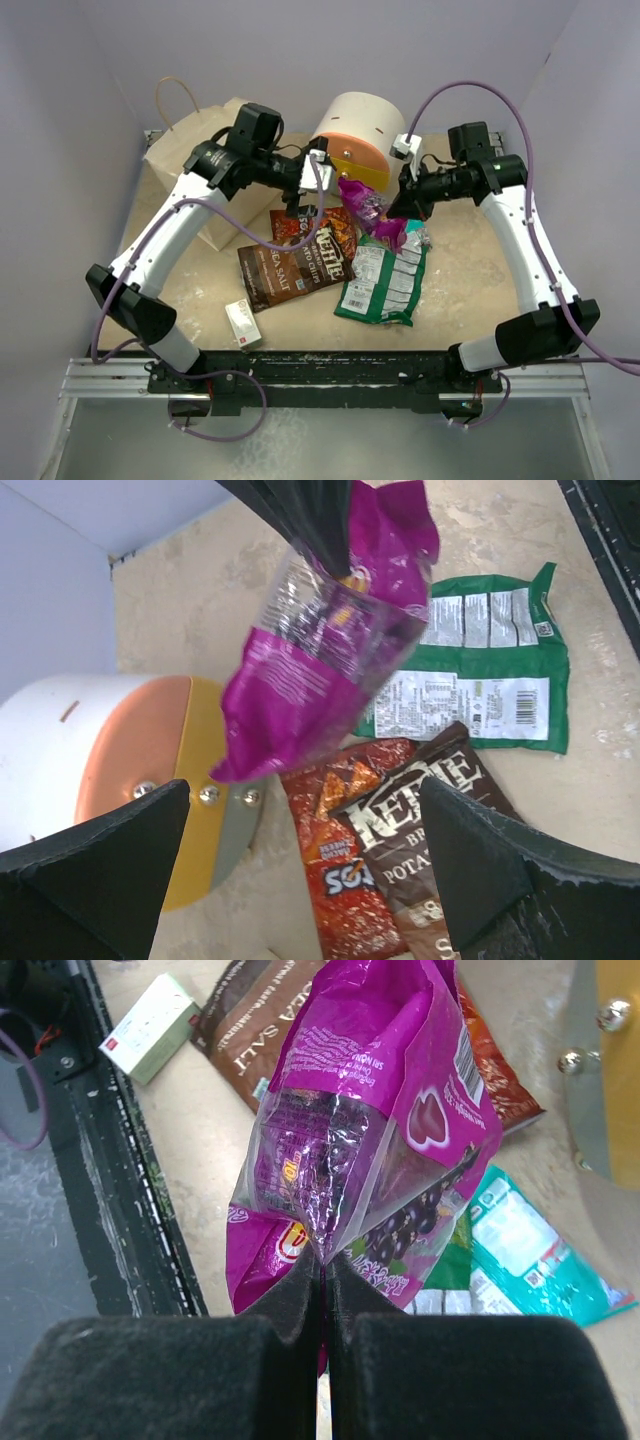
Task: Place the snacks into the paper bag
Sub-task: Place the snack in the paper bag.
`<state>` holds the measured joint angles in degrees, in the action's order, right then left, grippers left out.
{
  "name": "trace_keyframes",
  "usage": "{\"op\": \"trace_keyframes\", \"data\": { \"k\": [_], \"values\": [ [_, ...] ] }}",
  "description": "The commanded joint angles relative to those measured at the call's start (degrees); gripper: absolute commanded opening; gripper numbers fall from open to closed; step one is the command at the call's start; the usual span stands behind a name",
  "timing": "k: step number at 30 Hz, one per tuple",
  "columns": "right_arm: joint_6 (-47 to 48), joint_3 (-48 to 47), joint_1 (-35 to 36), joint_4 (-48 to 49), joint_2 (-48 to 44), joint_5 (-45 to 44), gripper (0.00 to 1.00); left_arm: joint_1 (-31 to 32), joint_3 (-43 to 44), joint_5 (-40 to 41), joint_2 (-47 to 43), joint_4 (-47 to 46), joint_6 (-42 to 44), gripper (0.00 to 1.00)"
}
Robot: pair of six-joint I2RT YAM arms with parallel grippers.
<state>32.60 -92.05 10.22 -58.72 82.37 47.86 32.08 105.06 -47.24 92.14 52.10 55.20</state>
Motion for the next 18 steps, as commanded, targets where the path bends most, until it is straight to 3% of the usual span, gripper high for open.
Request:
{"op": "trace_keyframes", "data": {
  "k": [1,10,18],
  "values": [
    [0.89,-3.01,2.06,1.46,-1.27,6.73,0.0,1.28,3.99,-3.69,2.41,-0.5,6.99,0.99],
    [1.4,-3.76,4.64,0.49,-0.98,8.31,0.0,4.02,6.16,-3.41,6.91,6.45,20.05,0.99],
    [1.59,-3.67,5.64,0.36,-1.24,8.7,0.0,6.22,6.45,-3.73,10.51,7.38,22.25,0.99]
  ]
}}
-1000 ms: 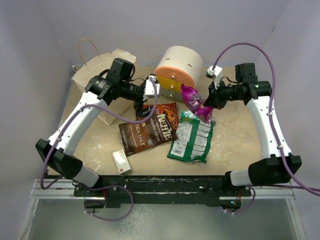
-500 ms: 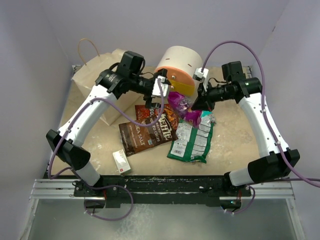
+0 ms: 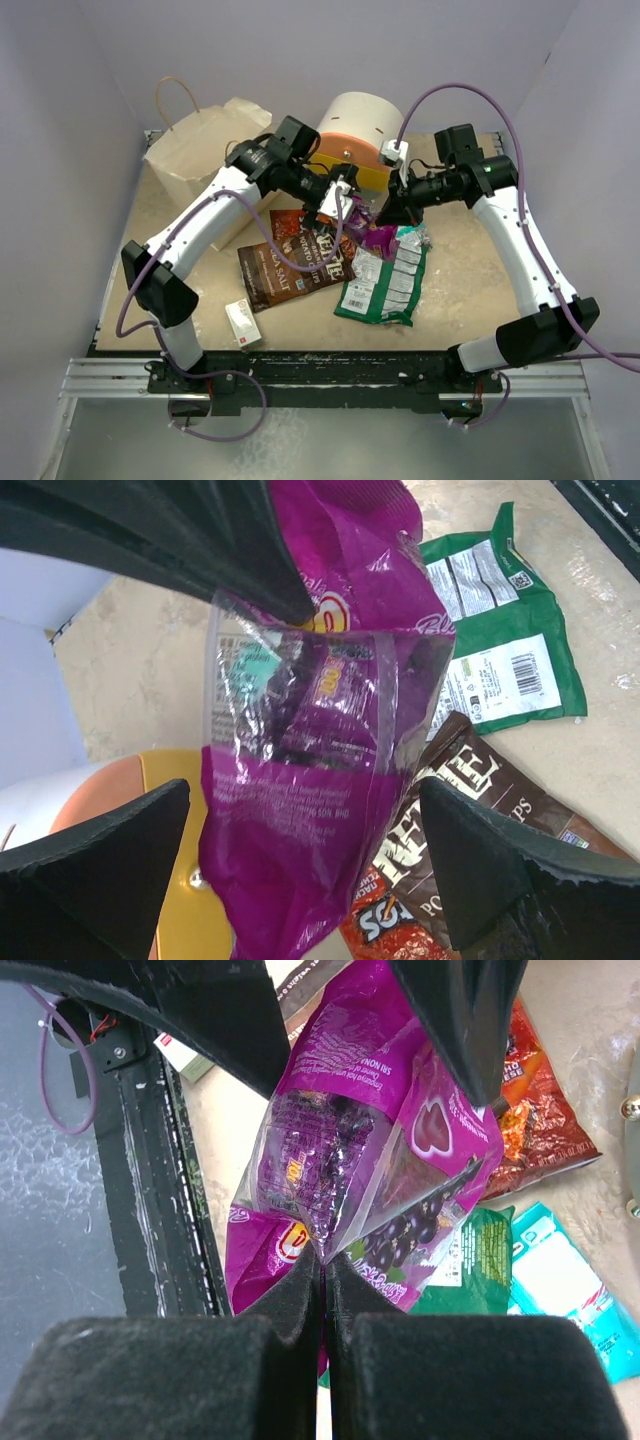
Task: Place the snacks into the paper bag
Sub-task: Place the snack in the paper bag.
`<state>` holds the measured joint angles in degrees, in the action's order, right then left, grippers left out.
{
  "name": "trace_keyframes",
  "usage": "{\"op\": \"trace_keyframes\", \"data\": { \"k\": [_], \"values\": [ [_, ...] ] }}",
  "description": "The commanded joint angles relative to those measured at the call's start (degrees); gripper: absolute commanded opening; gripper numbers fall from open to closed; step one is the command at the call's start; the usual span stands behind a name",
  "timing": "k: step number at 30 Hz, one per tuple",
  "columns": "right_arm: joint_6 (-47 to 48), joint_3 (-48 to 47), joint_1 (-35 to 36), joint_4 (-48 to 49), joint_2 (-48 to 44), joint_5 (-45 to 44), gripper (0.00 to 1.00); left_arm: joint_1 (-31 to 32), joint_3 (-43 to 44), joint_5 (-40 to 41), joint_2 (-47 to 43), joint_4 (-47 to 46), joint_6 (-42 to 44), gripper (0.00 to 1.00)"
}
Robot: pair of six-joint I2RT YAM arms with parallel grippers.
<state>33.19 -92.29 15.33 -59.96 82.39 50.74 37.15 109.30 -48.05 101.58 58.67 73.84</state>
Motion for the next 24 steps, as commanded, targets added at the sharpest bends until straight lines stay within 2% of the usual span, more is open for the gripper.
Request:
{"op": "trace_keyframes", "data": {
  "k": [1,6,8,12,18,24],
  "values": [
    [1.08,-3.42,0.56,1.67,-1.27,5.98,0.0,1.6,1.87,-3.09,1.38,0.68,3.55,0.99],
    [1.18,-2.71,0.58,2.16,-1.67,6.14,0.0,2.59,-0.4,-4.91,2.19,-0.31,3.15,1.0],
    [1.15,-2.11,0.58,2.58,-2.21,6.05,0.0,2.71,-1.02,-5.63,2.51,-0.57,2.95,0.97],
    [0.95,-0.64,0.58,3.62,-3.29,5.67,0.0,2.82,-1.72,-6.88,2.92,-0.68,1.87,0.85],
    [0.6,1.41,0.58,4.97,-5.0,4.79,0.0,2.9,-2.08,-5.74,2.76,-0.71,0.38,0.63],
    [0.3,3.17,0.58,6.57,-6.67,4.28,0.0,2.93,-2.59,-5.3,1.3,-0.67,-0.2,0.5]
  ]
}}
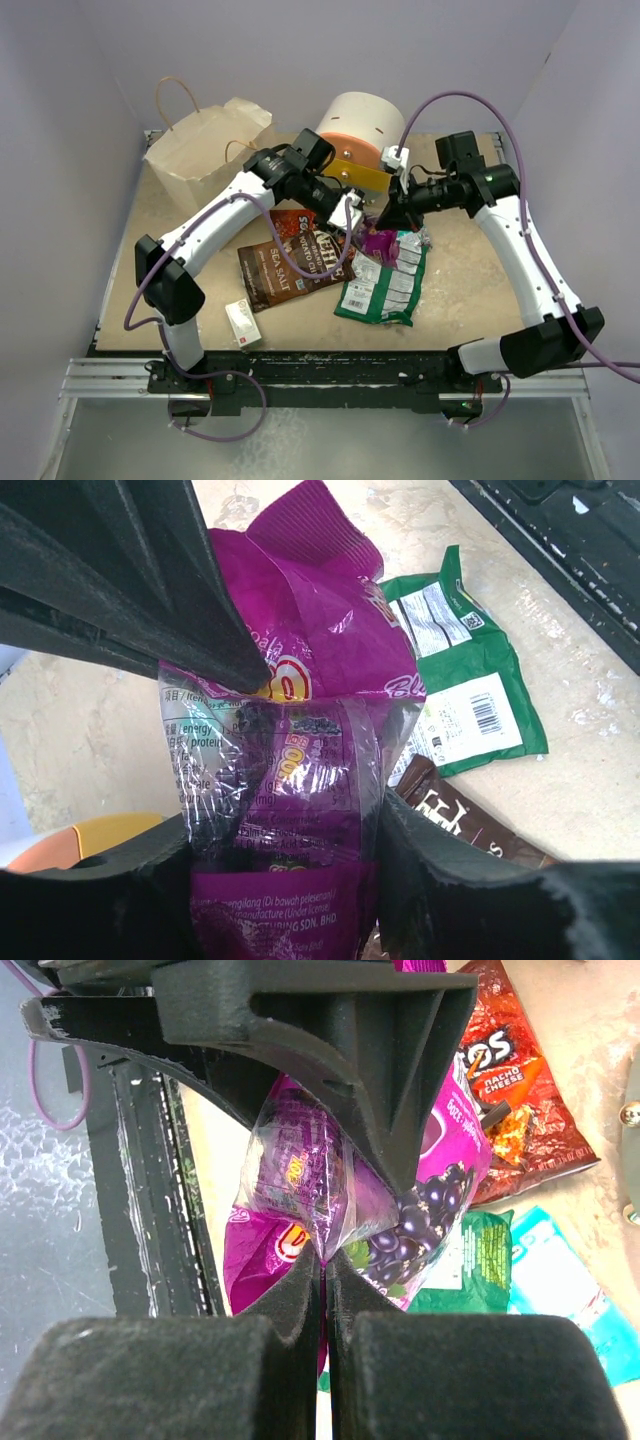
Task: Place the snacks into the paper bag
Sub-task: Place the snack in the paper bag.
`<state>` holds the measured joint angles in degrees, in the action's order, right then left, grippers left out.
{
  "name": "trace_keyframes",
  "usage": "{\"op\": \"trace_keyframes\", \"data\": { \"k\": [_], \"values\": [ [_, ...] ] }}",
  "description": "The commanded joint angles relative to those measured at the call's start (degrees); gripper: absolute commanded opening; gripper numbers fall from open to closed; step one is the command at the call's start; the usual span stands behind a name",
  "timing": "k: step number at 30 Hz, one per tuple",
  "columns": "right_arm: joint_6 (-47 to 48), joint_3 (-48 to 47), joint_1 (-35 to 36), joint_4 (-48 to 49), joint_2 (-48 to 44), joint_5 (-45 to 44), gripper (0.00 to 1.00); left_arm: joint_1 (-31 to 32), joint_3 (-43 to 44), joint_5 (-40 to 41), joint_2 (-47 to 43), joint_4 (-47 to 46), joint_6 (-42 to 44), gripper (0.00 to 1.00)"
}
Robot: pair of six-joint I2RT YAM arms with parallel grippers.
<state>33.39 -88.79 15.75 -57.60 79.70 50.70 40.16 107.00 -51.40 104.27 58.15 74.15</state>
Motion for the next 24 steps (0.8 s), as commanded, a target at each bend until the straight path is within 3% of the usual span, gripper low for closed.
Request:
{"op": "trace_keyframes", "data": {
  "k": [1,2,5,9,13,17,24],
  "values": [
    [-0.24,-0.18,0.16,4.18,-4.14,4.32,0.0,-0.08,-0.35,-1.95,-1.71,0.01,-0.73,0.47],
    [-0.71,-0.16,0.16,3.7,-4.2,4.43,0.0,-0.08,-0.38,-2.04,-1.99,0.26,-0.83,0.44],
    [0.24,-1.04,0.16,2.51,-3.99,6.27,0.14,-0.11,-0.63,-1.82,-3.2,1.51,-0.79,0.29],
    [1.49,-2.75,0.16,0.98,-4.24,4.93,0.34,-0.19,-1.75,-0.48,-5.38,2.17,-1.13,0.19],
    [1.87,-6.02,0.16,-0.04,-4.53,1.52,0.43,-0.19,-2.22,3.14,-7.92,1.89,-3.94,0.02],
    [0.4,-7.54,0.07,1.37,-5.78,-2.56,0.46,-0.36,-1.26,7.27,-10.29,1.93,-7.78,0.0],
    [-10.44,-0.98,-0.81,15.86,-10.63,-19.94,0.46,-5.35,0.63,11.69,-14.72,-2.93,-18.63,0.0]
  ]
}}
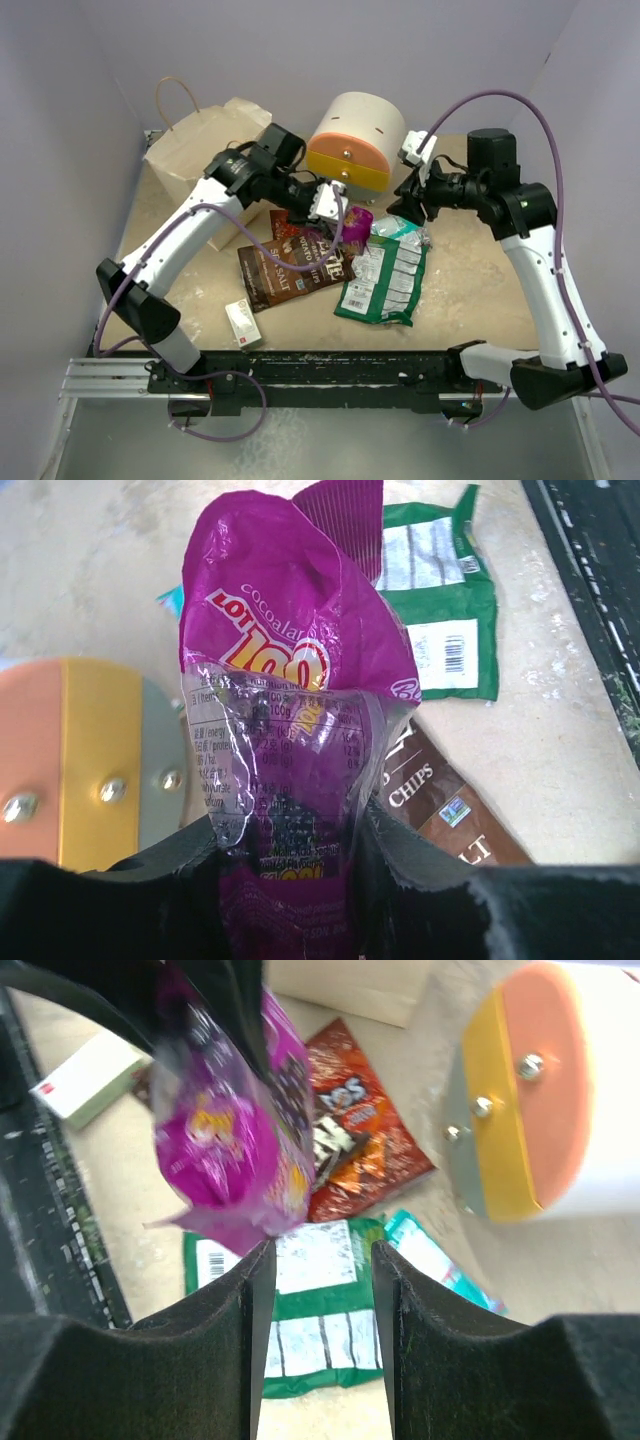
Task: Place the snacks into the paper bag
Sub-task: Place the snack in the paper bag.
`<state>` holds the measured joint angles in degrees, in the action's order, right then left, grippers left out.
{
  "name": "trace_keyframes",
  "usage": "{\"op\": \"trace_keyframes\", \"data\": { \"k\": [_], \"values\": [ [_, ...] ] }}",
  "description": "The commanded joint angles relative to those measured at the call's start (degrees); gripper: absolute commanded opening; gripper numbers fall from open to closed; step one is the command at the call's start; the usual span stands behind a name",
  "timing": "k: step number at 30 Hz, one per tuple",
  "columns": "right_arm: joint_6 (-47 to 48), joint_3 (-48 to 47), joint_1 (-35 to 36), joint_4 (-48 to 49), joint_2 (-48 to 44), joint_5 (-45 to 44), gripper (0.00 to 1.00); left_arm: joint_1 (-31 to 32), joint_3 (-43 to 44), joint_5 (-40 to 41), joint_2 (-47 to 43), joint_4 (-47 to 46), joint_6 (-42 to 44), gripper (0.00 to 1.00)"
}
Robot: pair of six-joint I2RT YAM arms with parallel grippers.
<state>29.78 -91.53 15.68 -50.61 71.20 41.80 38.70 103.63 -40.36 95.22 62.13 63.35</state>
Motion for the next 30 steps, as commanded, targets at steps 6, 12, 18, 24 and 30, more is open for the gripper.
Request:
{"op": "trace_keyframes", "data": {
  "k": [6,12,18,24,30],
  "values": [
    [-12.78,2.03,-2.41,15.85,-2.11,-28.08,0.46,-10.25,8.03,4.5,-8.57,-18.04,-24.36,0.0],
    [-11.81,13.34,-2.41,22.08,-3.89,-33.45,0.46,-10.84,18.38,16.3,-8.41,-24.15,-37.55,0.0],
    [-11.31,21.42,-2.56,26.43,-6.41,-36.9,0.46,-11.45,23.15,31.88,-8.25,-27.29,-39.81,0.0],
    [-11.79,25.58,-5.87,27.49,-8.45,-32.61,0.46,-13.05,27.38,41.04,-6.54,-28.68,-37.23,0.0],
    [-11.94,28.34,-8.46,28.37,-11.5,-32.29,0.46,-14.69,23.79,48.65,-7.97,-26.74,-29.41,0.0]
  ]
}}
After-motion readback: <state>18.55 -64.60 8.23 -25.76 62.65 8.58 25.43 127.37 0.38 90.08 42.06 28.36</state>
